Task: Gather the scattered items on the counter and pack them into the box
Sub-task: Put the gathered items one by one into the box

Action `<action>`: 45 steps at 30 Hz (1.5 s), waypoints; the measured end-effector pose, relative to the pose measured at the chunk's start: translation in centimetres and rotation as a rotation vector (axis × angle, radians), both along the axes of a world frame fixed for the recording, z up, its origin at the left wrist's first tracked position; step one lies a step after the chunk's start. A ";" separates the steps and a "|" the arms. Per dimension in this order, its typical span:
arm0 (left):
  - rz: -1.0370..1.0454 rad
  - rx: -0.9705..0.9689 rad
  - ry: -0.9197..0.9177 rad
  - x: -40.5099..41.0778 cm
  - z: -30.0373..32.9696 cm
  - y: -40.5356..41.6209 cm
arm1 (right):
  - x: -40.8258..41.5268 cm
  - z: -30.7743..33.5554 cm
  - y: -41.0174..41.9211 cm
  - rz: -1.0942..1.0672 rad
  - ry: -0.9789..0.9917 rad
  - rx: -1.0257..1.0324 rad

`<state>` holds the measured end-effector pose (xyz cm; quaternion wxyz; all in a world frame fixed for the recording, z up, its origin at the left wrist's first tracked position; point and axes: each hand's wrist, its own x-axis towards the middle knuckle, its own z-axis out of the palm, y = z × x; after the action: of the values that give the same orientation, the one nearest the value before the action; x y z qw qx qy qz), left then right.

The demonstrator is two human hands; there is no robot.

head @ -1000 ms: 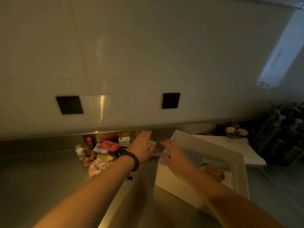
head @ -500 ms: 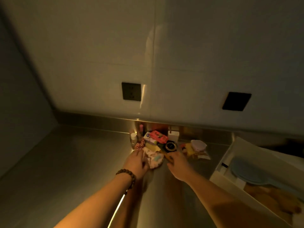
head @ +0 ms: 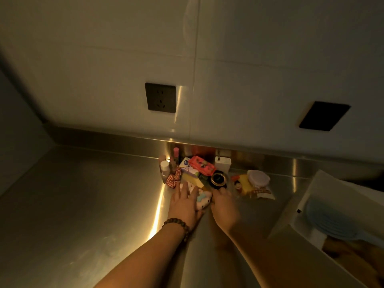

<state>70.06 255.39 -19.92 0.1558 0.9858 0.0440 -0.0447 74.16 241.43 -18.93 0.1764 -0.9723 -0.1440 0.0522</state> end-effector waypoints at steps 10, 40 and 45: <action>-0.021 -0.197 -0.070 -2.8 1.7 1.2 | -3.1 1.4 -1.1 -0.135 0.088 0.045; -0.292 -0.278 -0.421 -1.2 15.1 -15.1 | -12.7 15.1 -31.0 -0.661 -0.201 0.515; -0.339 -0.289 -0.371 -0.3 14.9 -17.8 | -12.3 13.9 -34.0 -0.654 -0.166 0.363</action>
<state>69.75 237.60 -5.01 0.2904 0.9380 -0.1574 0.1051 61.85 207.39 -5.04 0.3410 -0.9207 0.1531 -0.1121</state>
